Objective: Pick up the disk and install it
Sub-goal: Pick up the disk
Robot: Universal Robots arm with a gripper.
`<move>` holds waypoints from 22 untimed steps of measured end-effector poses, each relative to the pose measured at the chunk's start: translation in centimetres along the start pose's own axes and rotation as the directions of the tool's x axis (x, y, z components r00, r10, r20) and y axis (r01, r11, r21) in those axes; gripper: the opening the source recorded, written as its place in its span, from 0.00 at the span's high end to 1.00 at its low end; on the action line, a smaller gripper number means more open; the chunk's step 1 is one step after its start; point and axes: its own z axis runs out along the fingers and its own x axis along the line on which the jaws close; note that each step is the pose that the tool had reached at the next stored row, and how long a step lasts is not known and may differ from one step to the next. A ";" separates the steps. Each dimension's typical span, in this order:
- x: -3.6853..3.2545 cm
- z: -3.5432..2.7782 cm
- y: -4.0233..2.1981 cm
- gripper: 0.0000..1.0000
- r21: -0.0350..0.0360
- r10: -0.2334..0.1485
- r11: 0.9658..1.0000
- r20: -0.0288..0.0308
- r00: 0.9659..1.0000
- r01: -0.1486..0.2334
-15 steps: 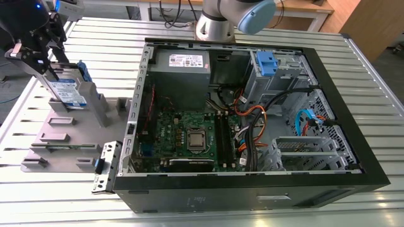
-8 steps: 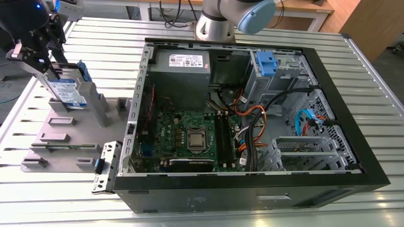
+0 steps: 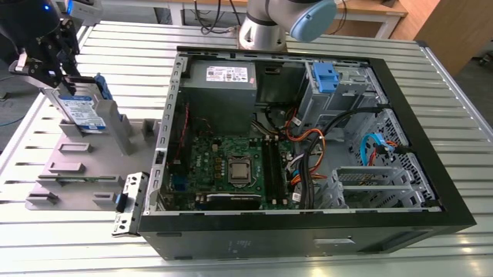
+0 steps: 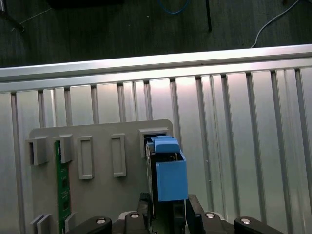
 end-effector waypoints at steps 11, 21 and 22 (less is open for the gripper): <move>0.09 0.00 0.02 0.58 0.000 0.000 1.000 0.000 1.000 0.000; 0.19 -0.01 0.00 0.58 0.000 0.000 1.000 0.000 1.000 0.000; 0.19 -0.01 0.00 0.58 0.000 0.000 1.000 0.000 1.000 0.000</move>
